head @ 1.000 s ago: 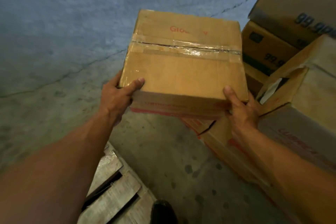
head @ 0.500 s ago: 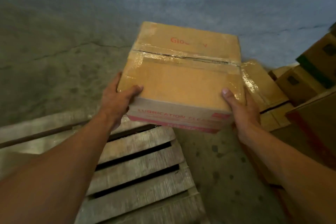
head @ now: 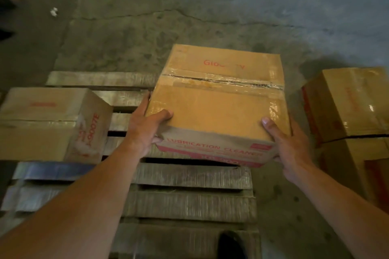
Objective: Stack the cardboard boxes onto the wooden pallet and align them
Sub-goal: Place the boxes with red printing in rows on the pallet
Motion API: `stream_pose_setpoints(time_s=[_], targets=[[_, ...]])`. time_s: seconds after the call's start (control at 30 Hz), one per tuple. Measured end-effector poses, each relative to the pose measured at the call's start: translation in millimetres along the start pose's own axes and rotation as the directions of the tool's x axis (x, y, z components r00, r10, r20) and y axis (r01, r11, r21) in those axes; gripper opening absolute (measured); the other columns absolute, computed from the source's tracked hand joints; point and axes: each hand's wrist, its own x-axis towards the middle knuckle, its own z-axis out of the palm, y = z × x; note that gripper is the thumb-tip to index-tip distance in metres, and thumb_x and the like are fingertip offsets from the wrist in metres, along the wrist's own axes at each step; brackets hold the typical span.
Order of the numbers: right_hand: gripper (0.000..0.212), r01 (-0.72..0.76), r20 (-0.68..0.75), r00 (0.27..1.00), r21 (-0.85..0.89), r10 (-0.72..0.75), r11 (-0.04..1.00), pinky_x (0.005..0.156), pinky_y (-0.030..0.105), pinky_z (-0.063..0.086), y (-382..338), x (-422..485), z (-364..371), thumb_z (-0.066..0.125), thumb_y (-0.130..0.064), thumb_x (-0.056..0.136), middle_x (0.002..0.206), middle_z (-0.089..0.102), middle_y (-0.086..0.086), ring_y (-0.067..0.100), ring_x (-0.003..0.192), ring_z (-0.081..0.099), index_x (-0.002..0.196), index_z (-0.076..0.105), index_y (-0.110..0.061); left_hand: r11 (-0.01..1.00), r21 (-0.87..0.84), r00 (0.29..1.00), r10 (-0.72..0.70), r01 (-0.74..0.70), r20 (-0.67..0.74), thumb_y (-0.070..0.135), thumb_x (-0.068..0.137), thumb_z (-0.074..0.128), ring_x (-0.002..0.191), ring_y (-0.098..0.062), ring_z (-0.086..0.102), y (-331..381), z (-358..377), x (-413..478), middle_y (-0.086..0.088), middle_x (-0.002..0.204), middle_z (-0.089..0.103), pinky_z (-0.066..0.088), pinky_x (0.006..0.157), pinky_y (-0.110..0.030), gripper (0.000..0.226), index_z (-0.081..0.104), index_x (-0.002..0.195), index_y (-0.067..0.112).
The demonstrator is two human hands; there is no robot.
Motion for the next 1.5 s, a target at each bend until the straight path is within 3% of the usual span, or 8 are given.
stream_pose_setpoints(time_s=[0.13, 0.37, 0.53, 0.67, 0.8, 0.97, 1.3, 1.5], targets=[[0.056, 0.022, 0.001, 1.0, -0.002, -0.022, 1.0, 0.094, 0.054, 0.055, 24, -43, 25, 0.077, -0.048, 0.08, 0.116, 0.068, -0.011, 0.018, 0.105, 0.067, 0.13, 0.051, -0.046, 1.0, -0.002, 1.0, 0.02, -0.02, 0.004, 0.016, 0.083, 0.078, 0.11, -0.023, 0.062, -36, -47, -17, 0.008, 0.12, 0.063, 0.05, 0.093, -0.067, 0.077, 0.043, 0.148, 0.037], [0.083, -0.02, 0.034, 0.999, -0.016, 0.02, 1.0, 0.087, 0.059, 0.058, 97, -164, 92, 0.079, -0.064, 0.068, 0.121, 0.064, -0.012, 0.028, 0.111, 0.066, 0.14, 0.038, -0.059, 0.998, -0.058, 0.999, 0.028, -0.027, 0.017, 0.008, 0.084, 0.077, 0.114, -0.025, 0.058, -110, -172, -63, 0.011, 0.118, 0.058, 0.051, 0.092, -0.066, 0.072, 0.047, 0.143, 0.038], [0.078, -0.131, 0.114, 0.985, 0.012, 0.129, 0.991, 0.081, 0.056, 0.061, 173, -276, 163, 0.082, -0.065, 0.058, 0.131, 0.059, -0.01, 0.03, 0.108, 0.068, 0.122, 0.039, -0.076, 0.998, -0.026, 0.998, -0.052, 0.051, -0.038, 0.013, 0.085, 0.076, 0.113, -0.024, 0.06, -192, -305, -114, 0.004, 0.126, 0.062, 0.053, 0.091, -0.064, 0.068, 0.05, 0.141, 0.039], [0.071, -0.108, 0.157, 0.981, -0.034, 0.112, 0.994, 0.068, 0.035, 0.063, 224, -349, 233, 0.075, -0.048, 0.08, 0.121, 0.058, -0.015, 0.018, 0.107, 0.063, 0.133, 0.034, -0.069, 0.997, 0.024, 0.984, -0.07, 0.075, -0.165, 0.02, 0.08, 0.077, 0.109, -0.028, 0.06, -242, -407, -142, 0.003, 0.119, 0.062, 0.056, 0.088, -0.058, 0.07, 0.049, 0.141, 0.039], [0.087, -0.075, 0.208, 0.973, -0.14, 0.103, 0.987, 0.1, 0.054, 0.051, 266, -399, 308, 0.075, -0.056, 0.078, 0.129, 0.052, -0.012, 0.024, 0.125, 0.053, 0.146, 0.022, -0.063, 0.997, -0.026, 0.953, -0.08, 0.076, -0.291, 0.015, 0.078, 0.074, 0.108, -0.028, 0.056, -281, -505, -156, 0.008, 0.116, 0.056, 0.053, 0.091, -0.059, 0.072, 0.048, 0.14, 0.039], [0.092, -0.027, 0.32, 0.945, -0.128, 0.067, 0.991, 0.109, 0.051, 0.045, 287, -429, 386, 0.074, -0.055, 0.078, 0.139, 0.054, -0.012, 0.016, 0.127, 0.053, 0.155, 0.024, -0.049, 0.994, 0.006, 0.94, -0.103, 0.111, -0.327, 0.012, 0.08, 0.072, 0.112, -0.03, 0.056, -307, -600, -150, 0.002, 0.121, 0.059, 0.055, 0.088, -0.056, 0.06, 0.055, 0.132, 0.036], [0.084, 0.04, 0.293, 0.956, -0.066, -0.019, 0.997, 0.092, 0.024, 0.041, 304, -427, 507, 0.071, -0.041, 0.088, 0.129, 0.051, -0.017, 0.0, 0.109, 0.052, 0.156, 0.023, -0.044, 0.999, 0.014, 0.917, -0.03, 0.038, -0.399, 0.008, 0.085, 0.064, 0.115, -0.031, 0.053, -296, -676, -70, 0.0, 0.125, 0.057, 0.05, 0.096, -0.061, 0.051, 0.057, 0.126, 0.037], [0.089, 0.065, 0.303, 0.952, -0.108, -0.03, 0.992, 0.106, 0.039, 0.044, 323, -402, 537, 0.07, -0.049, 0.086, 0.135, 0.047, -0.014, 0.014, 0.123, 0.05, 0.157, 0.017, -0.047, 1.0, -0.01, 0.901, -0.023, 0.02, -0.432, 0.005, 0.085, 0.063, 0.12, -0.03, 0.047, -308, -684, -28, -0.001, 0.132, 0.051, 0.047, 0.1, -0.059, 0.059, 0.055, 0.136, 0.034]])
